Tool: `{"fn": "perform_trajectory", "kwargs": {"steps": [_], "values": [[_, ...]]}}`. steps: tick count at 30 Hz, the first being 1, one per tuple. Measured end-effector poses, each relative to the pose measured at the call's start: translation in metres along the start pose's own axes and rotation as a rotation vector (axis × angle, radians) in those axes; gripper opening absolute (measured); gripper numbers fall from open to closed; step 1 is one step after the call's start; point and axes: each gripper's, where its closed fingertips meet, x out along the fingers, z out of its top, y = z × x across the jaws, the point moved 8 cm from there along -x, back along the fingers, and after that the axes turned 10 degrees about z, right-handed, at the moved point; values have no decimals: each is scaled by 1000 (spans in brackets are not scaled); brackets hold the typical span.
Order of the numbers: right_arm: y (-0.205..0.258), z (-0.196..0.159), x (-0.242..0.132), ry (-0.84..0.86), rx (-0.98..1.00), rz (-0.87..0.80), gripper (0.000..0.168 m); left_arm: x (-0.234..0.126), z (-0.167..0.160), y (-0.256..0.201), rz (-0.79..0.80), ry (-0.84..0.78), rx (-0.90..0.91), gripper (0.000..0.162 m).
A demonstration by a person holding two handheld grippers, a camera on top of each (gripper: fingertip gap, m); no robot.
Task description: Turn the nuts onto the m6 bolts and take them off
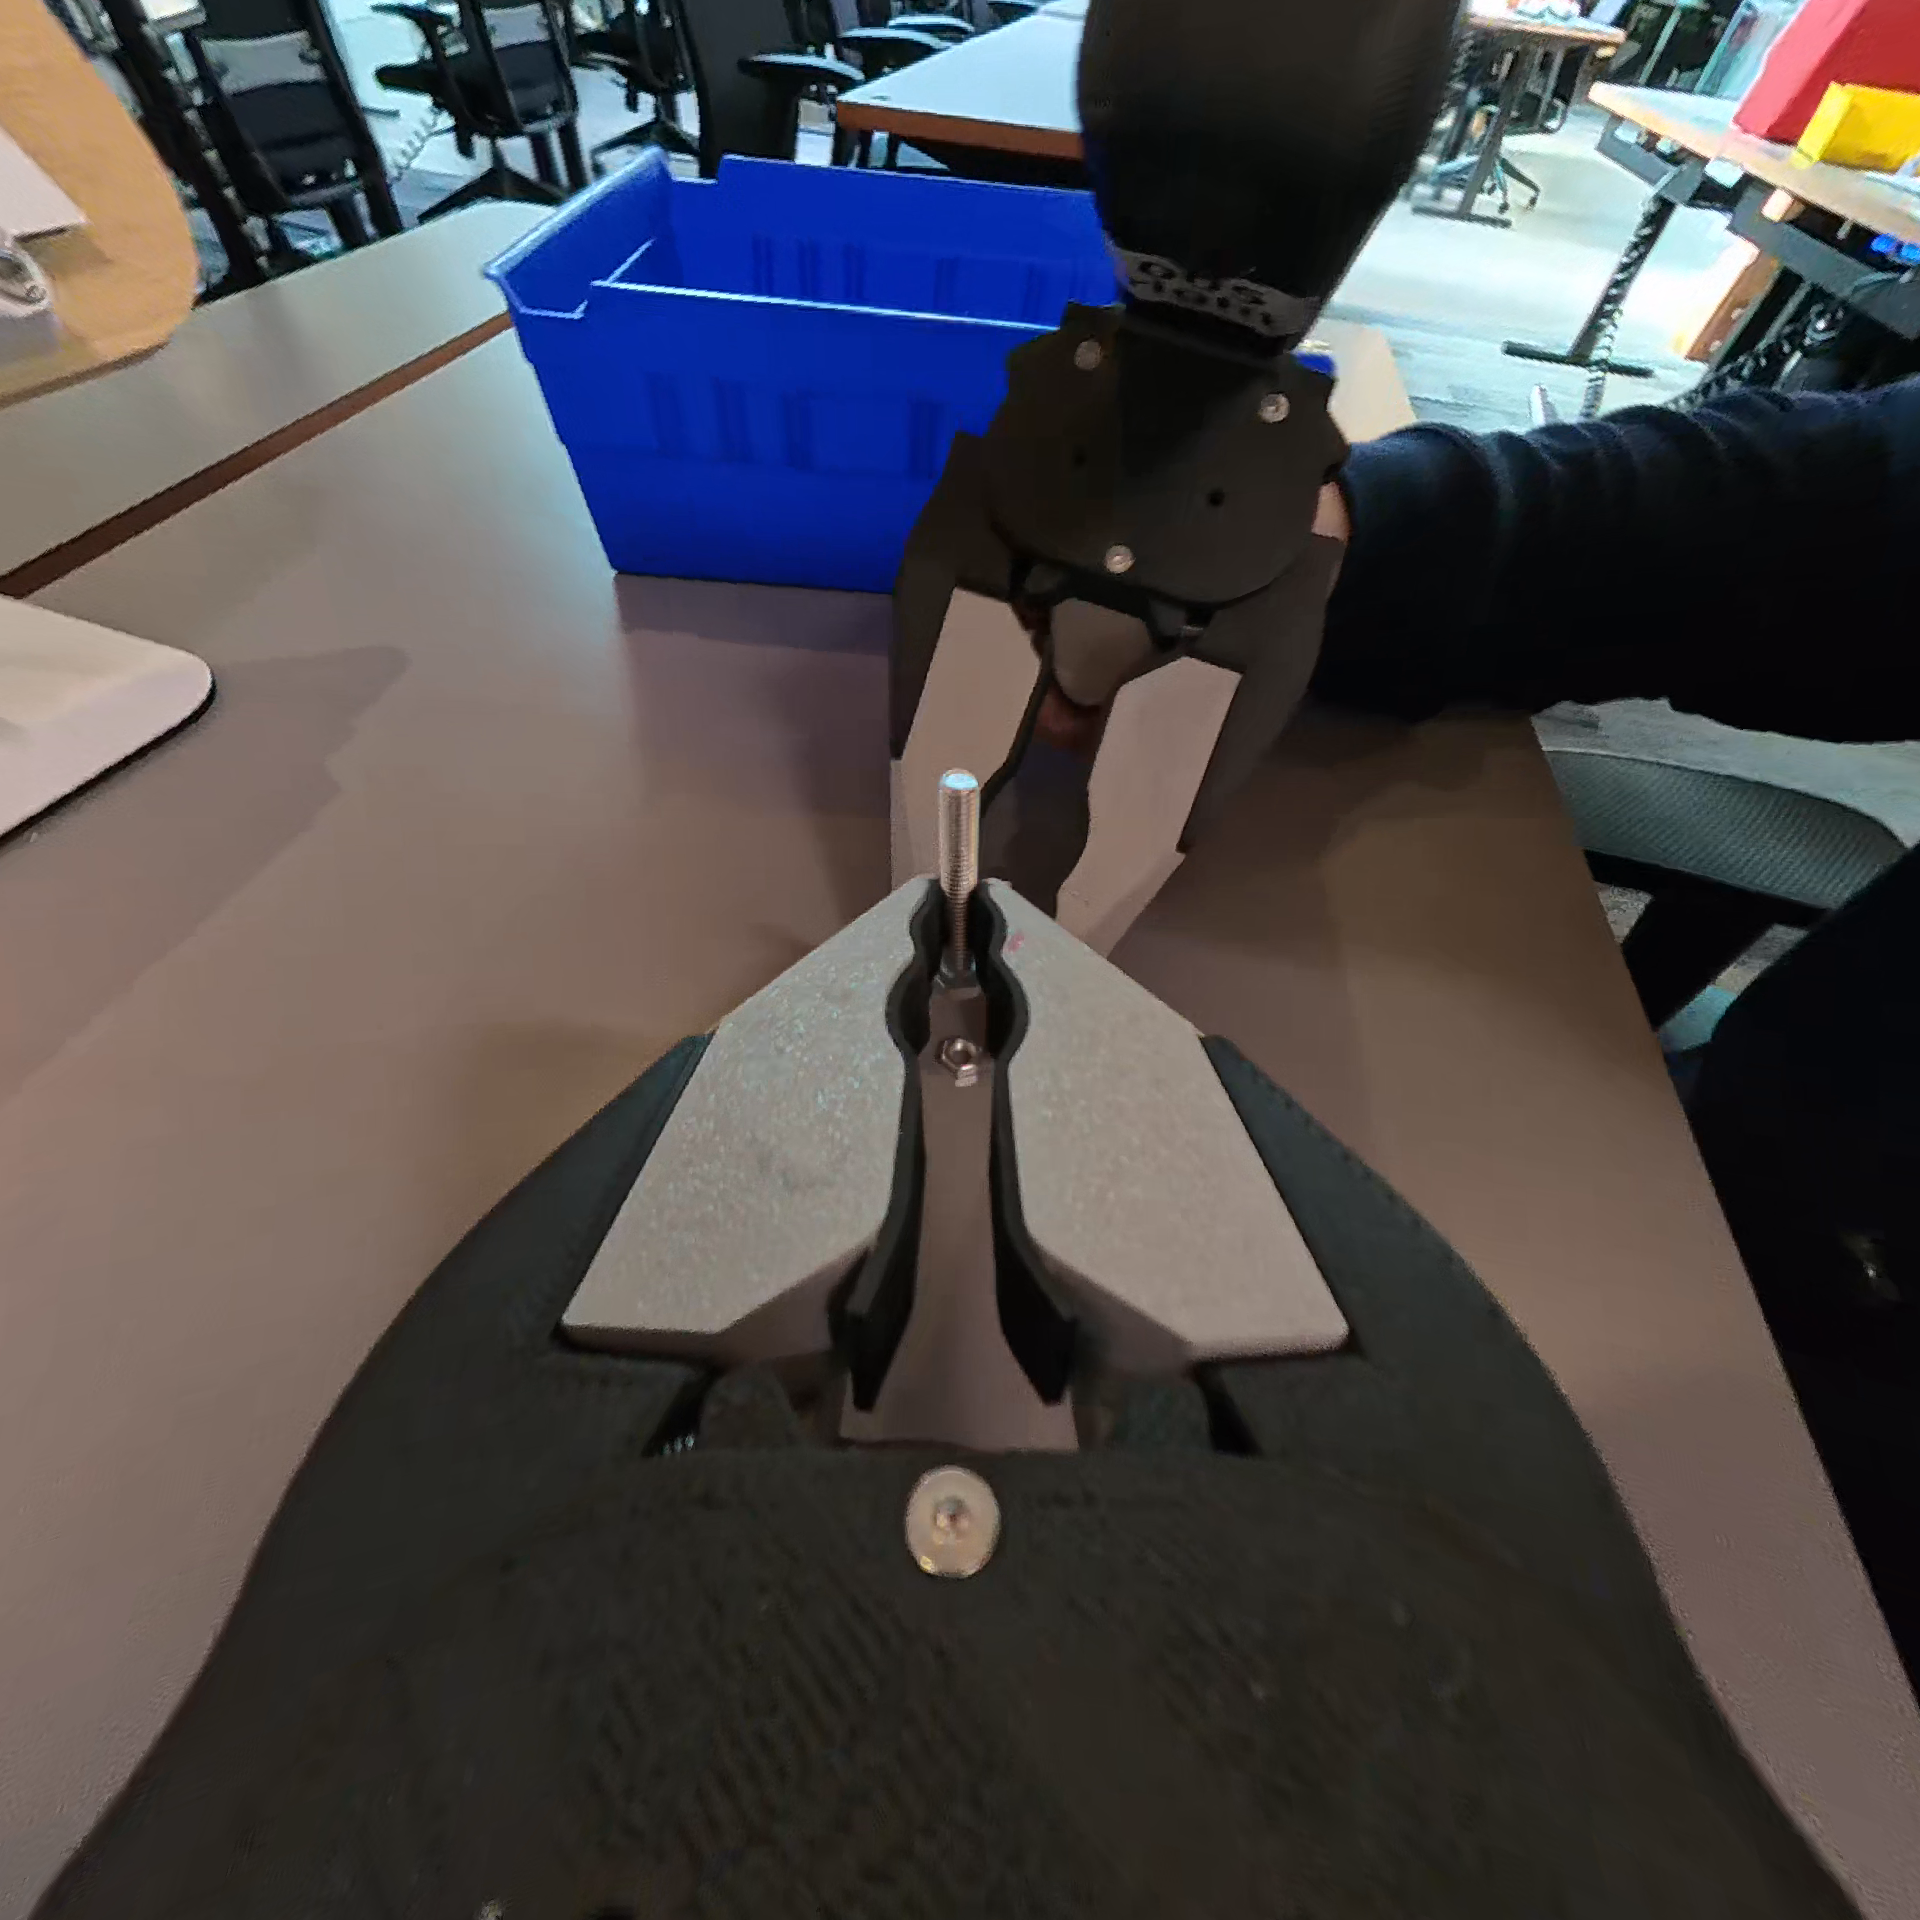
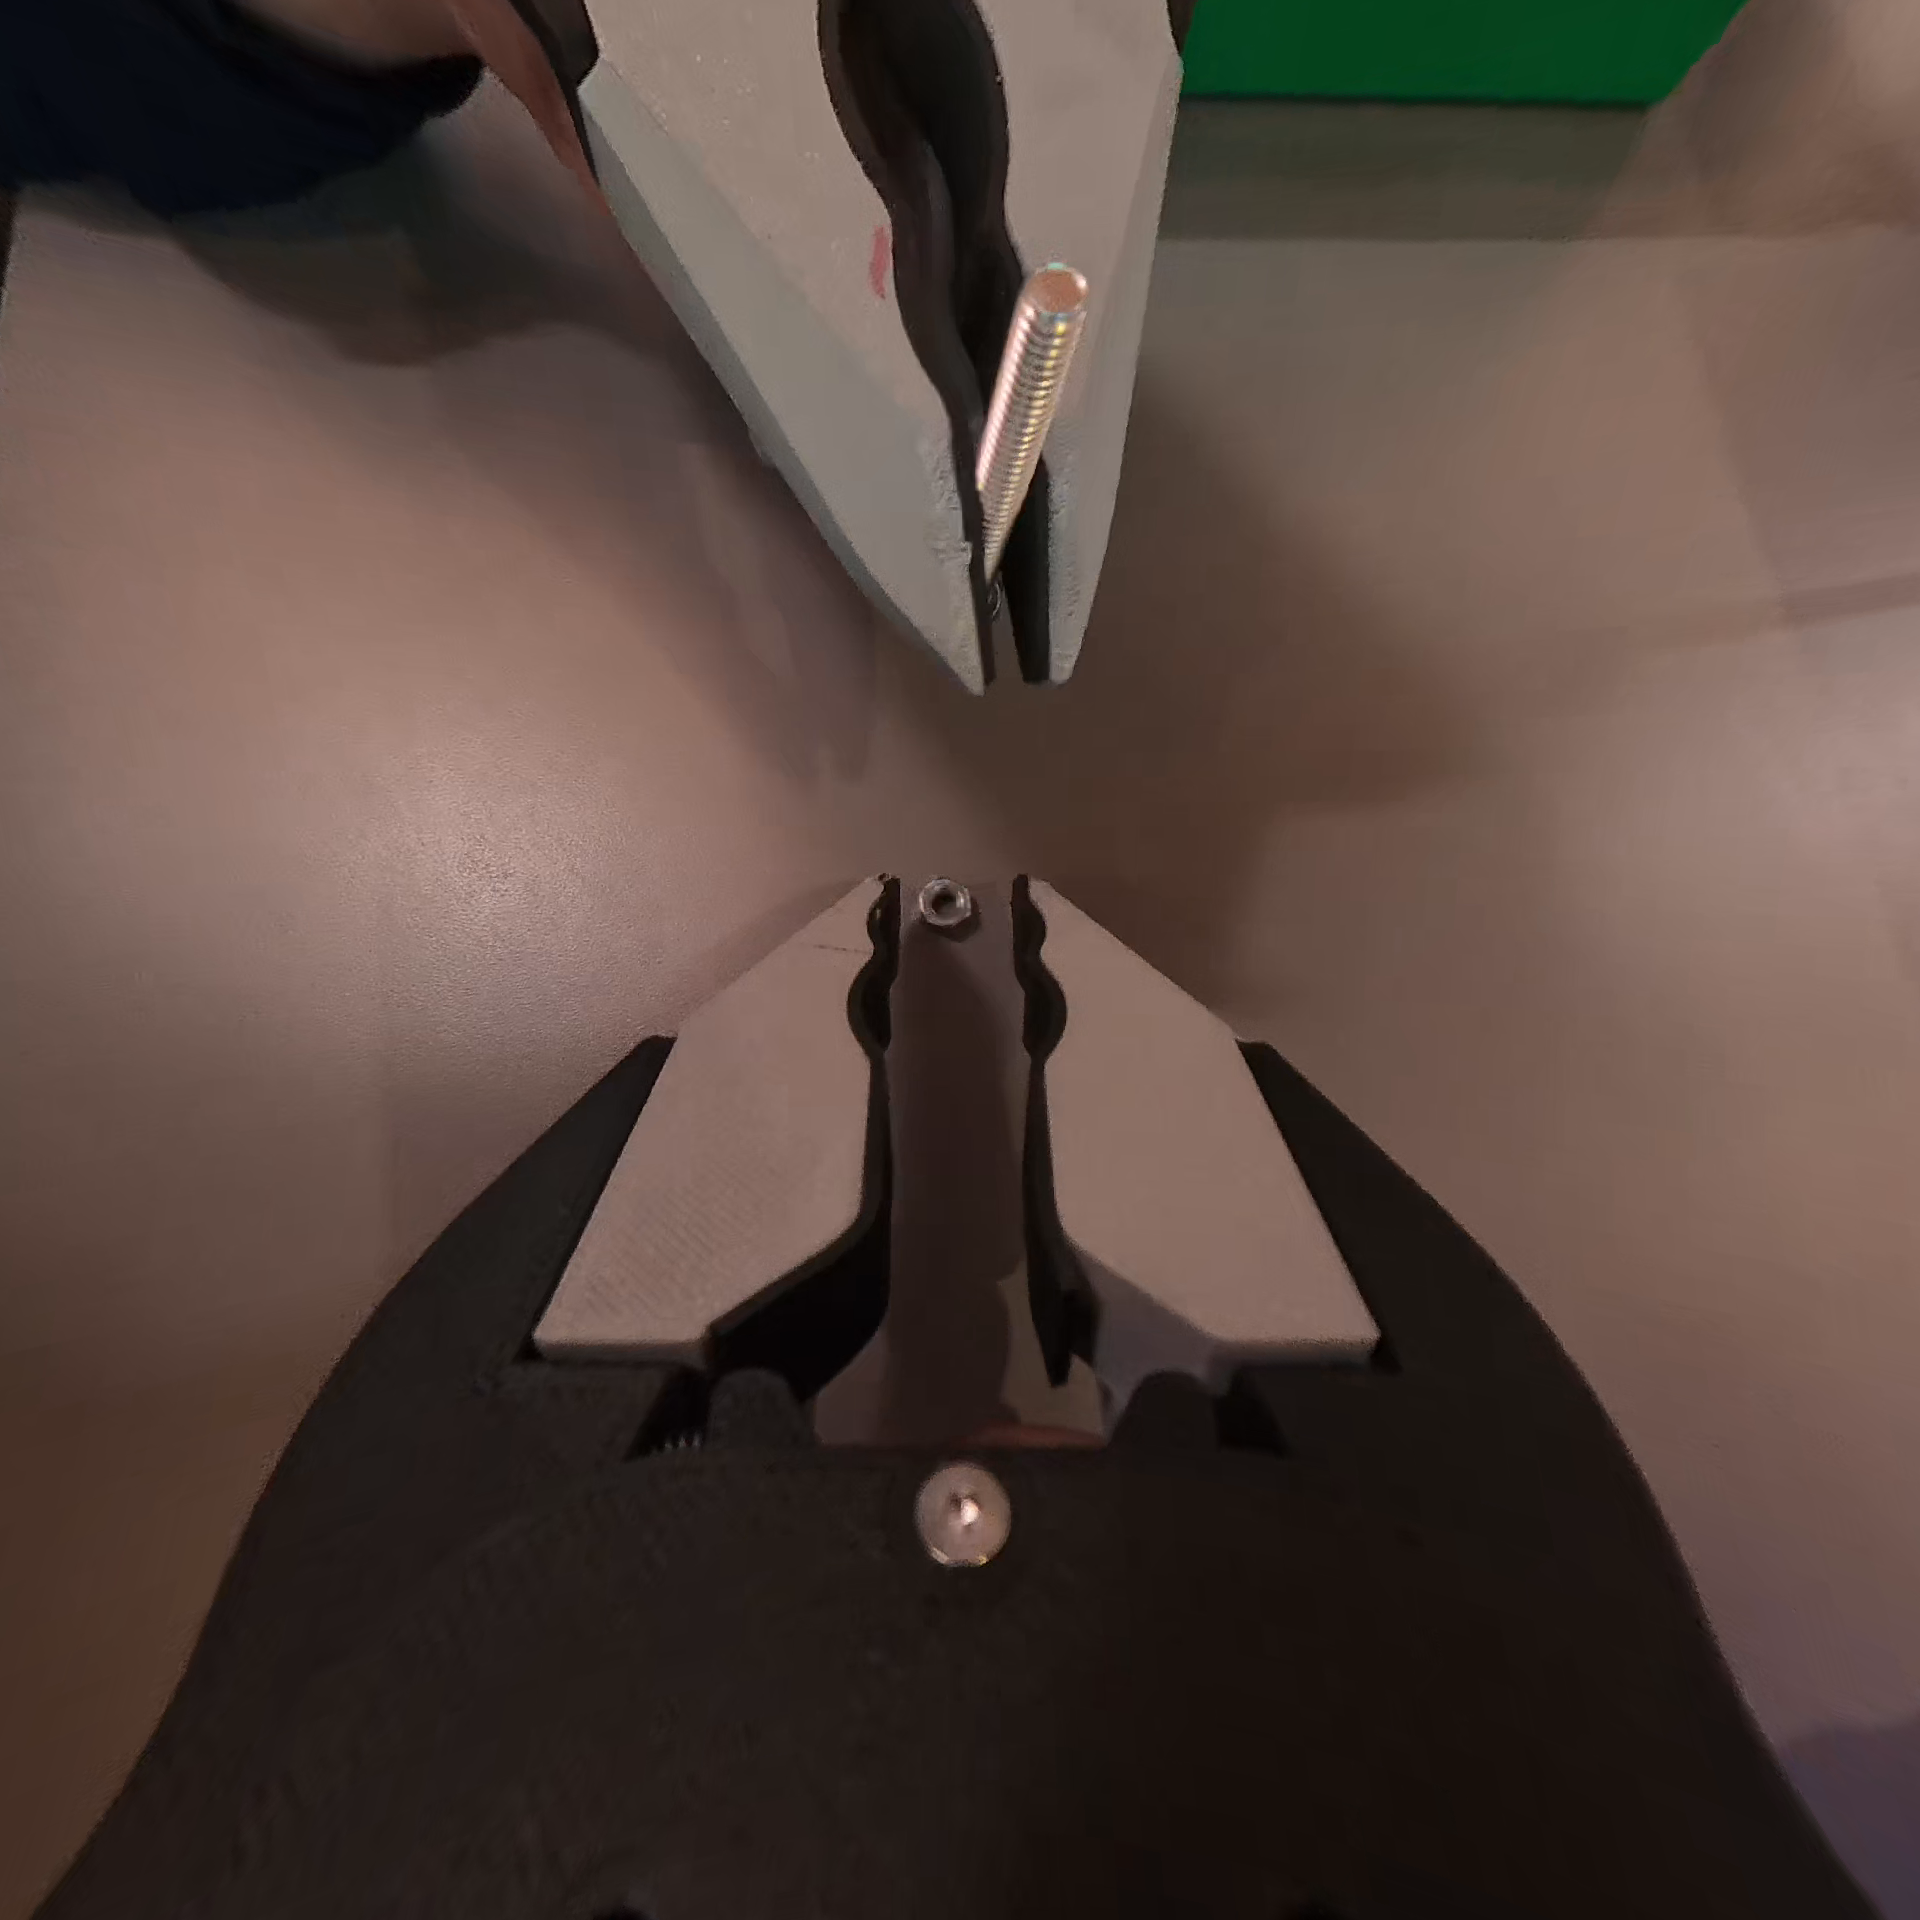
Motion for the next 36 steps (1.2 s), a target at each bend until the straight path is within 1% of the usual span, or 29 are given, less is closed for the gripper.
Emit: {"fn": "perform_trajectory", "kwargs": {"steps": [5, 7, 10, 14, 17, 22, 26, 30, 36], "values": [[-2, -3, 7, 40, -8, 2, 16, 4, -6, 1, 15, 35, 31, 3], [0, -4, 8, 32, -13, 27, 8, 3, -5, 2, 20, 26, 22, 3], [1, -4, 8, 29, -41, 17, 7, 2, -5, 5, 32, 23, -4, 3], [3, -1, 5, 15, -24, 8, 7, 3, -7, 9, 44, 30, -17, 3], [8, 11, -10, -27, -6, -5, 7, 3, -7, 9, 45, 26, -10, 3], [16, 41, -46, -85, 11, -73, 7, 2, -3, 6, 59, 4, 18, 3], [14, 64, -67, -130, 22, -86, 7, 3, -1, -1, 58, -10, 46, 3], [13, 74, -66, -115, 26, -58, 7, 6, 1, -7, 56, -5, 64, 3], [10, 76, -60, -87, 35, -39, 7, 7, 1, -8, 60, -6, 63, 3]]}}
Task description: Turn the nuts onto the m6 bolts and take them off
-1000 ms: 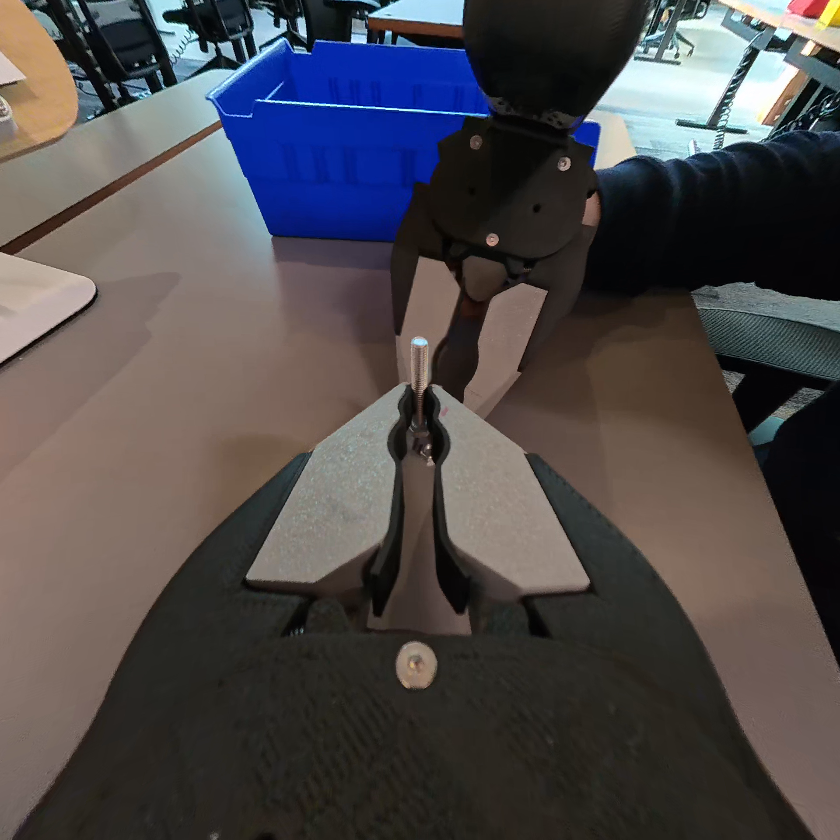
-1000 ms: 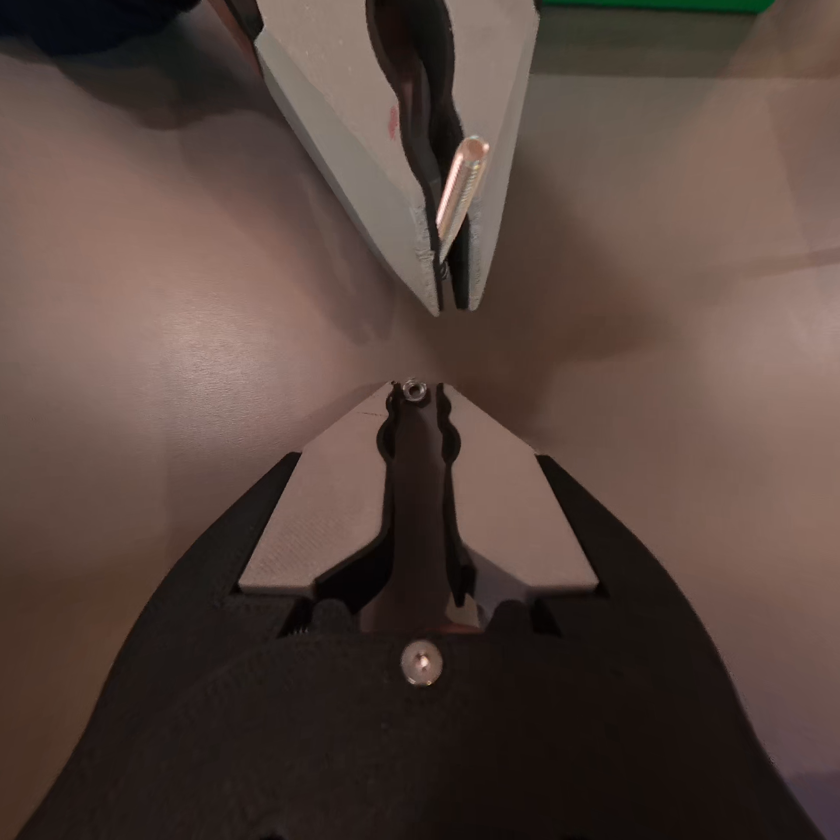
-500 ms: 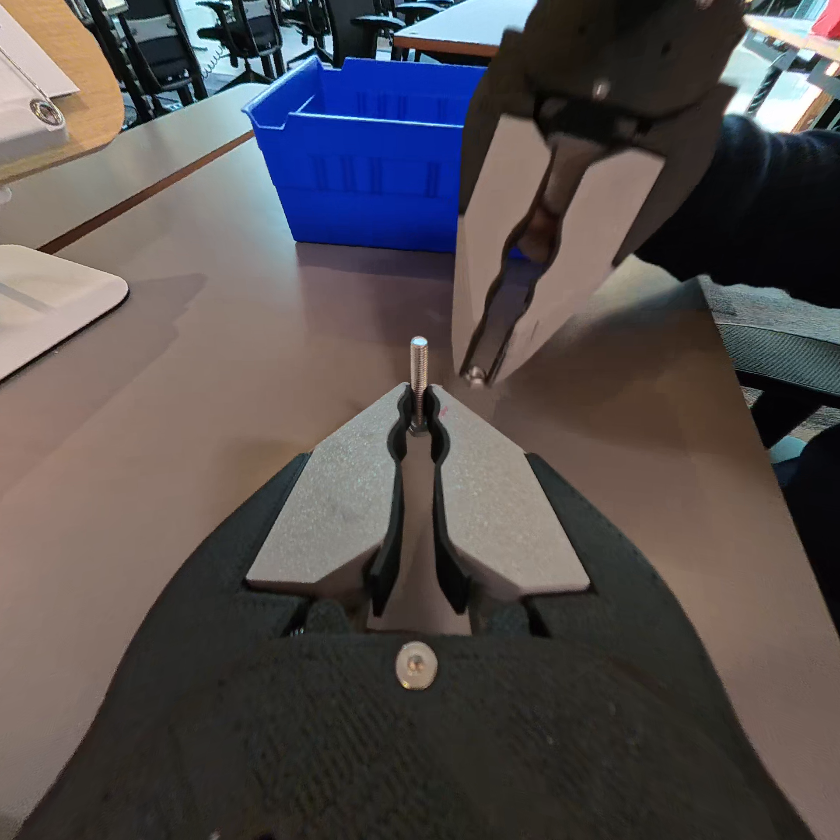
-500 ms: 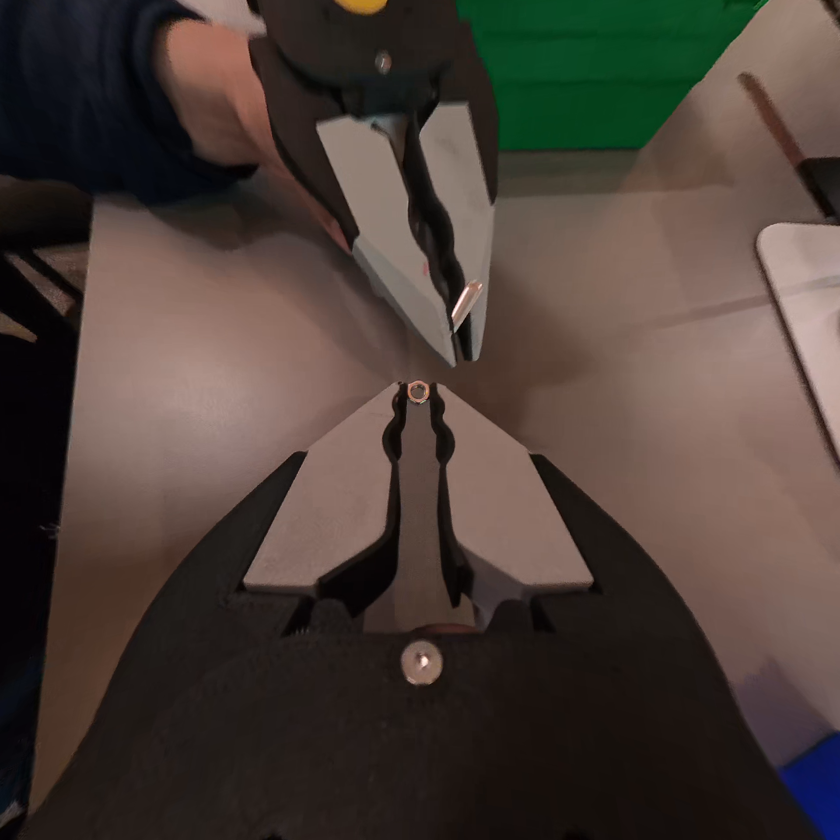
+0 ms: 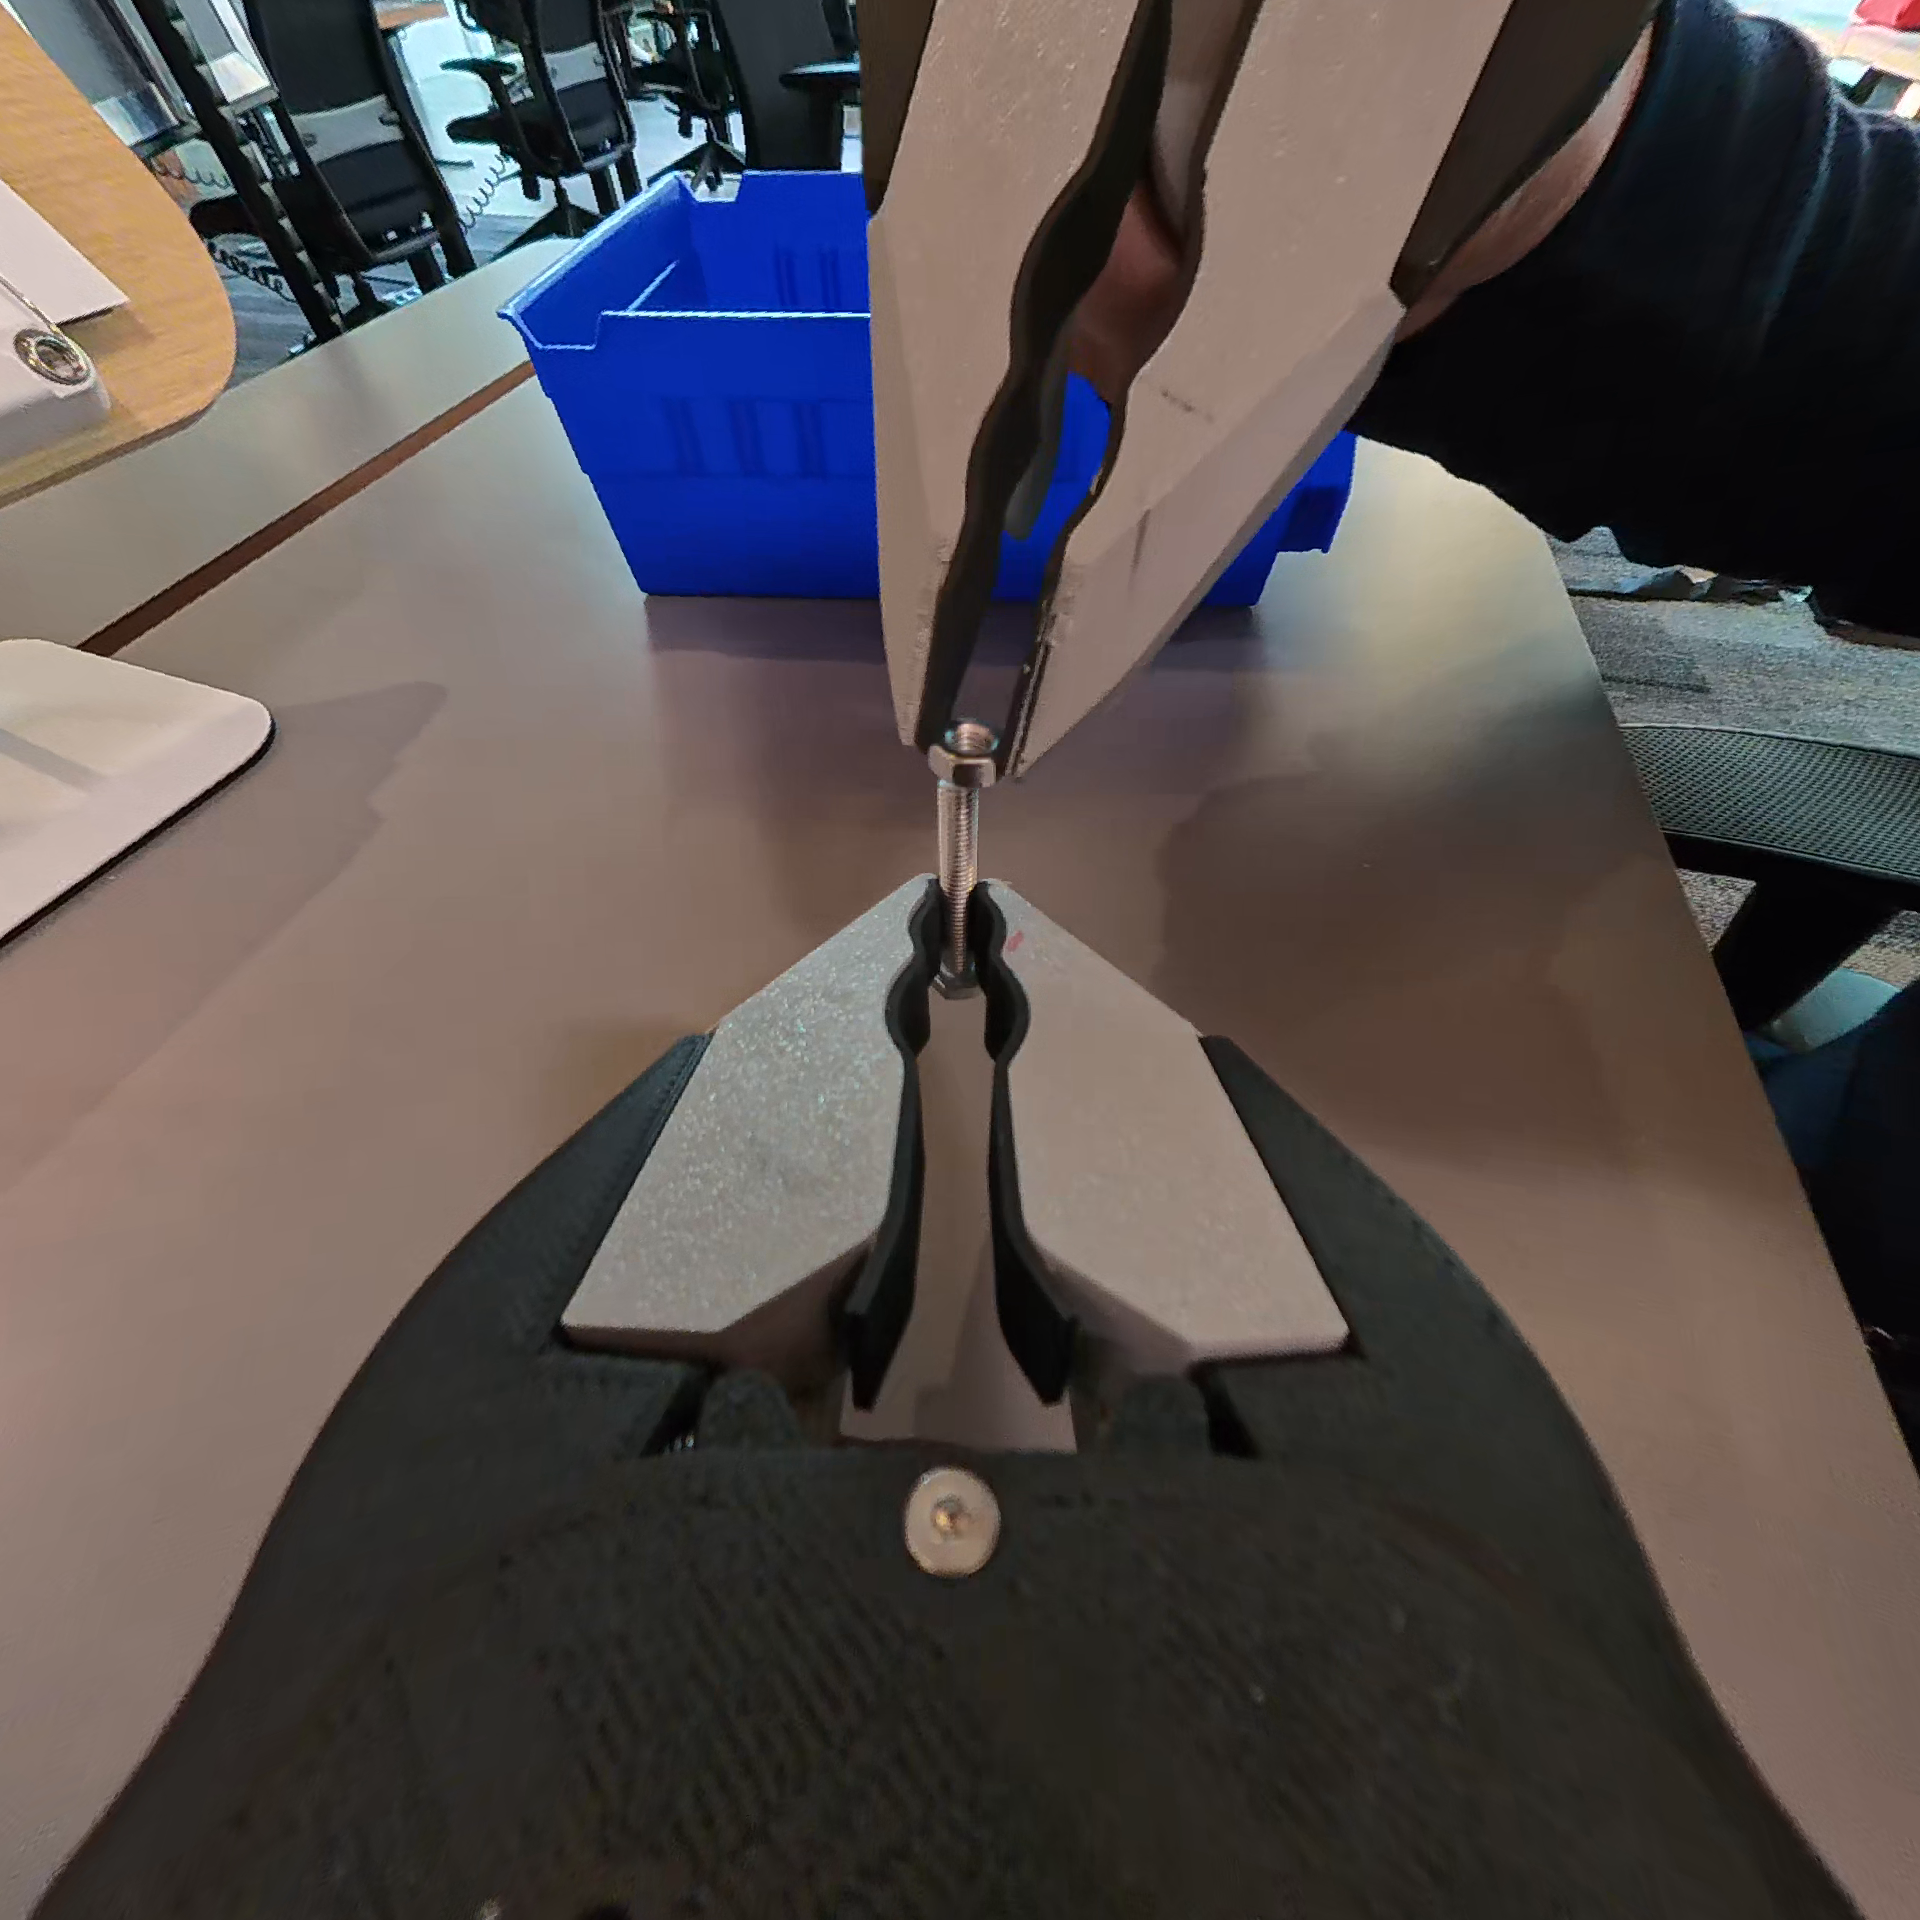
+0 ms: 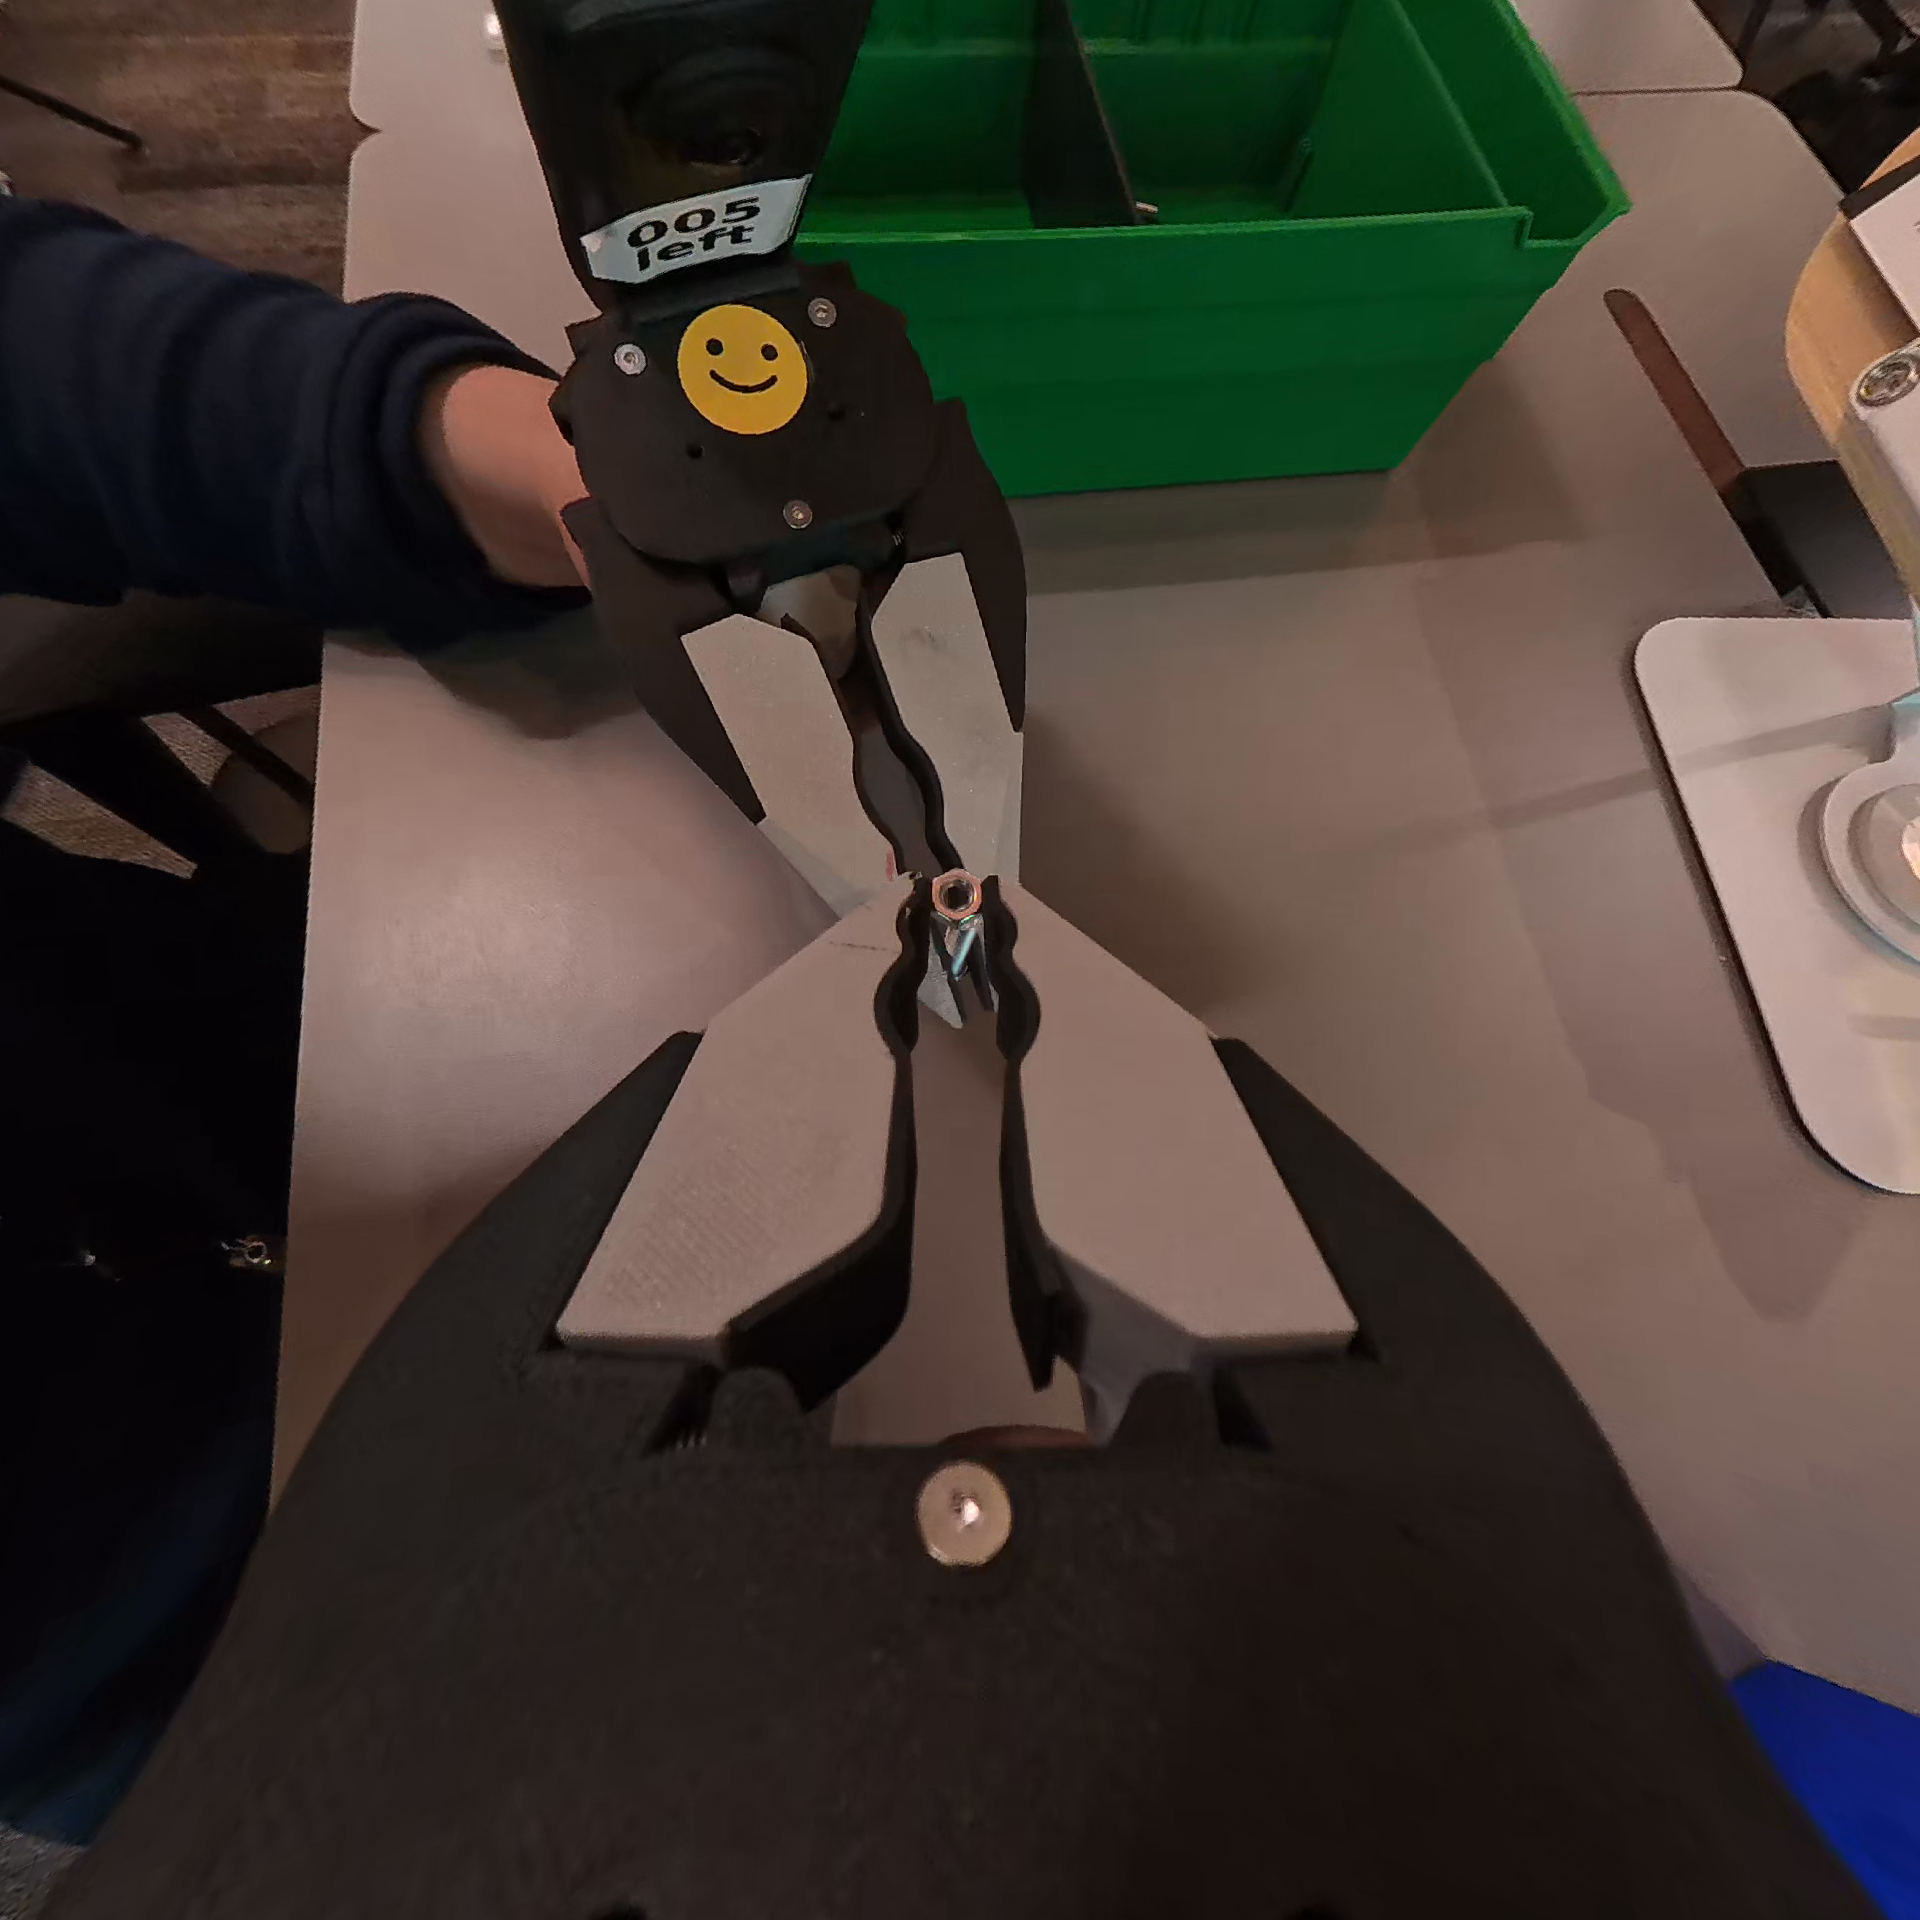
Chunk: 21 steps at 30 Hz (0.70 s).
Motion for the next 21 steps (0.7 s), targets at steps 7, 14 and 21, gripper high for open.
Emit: {"fn": "perform_trajectory", "kwargs": {"steps": [7, 14, 21], "values": [[-5, -1, 0, 4, 18, 5, 7, -1, 1, 1, 1, -14, -17, 3], [-6, -3, 3, 14, 23, 18, 7, 0, 0, 1, 6, -4, -15, 3], [-7, -3, 2, 37, 34, 25, 7, 2, 0, 0, 17, 9, -17, 3]]}}
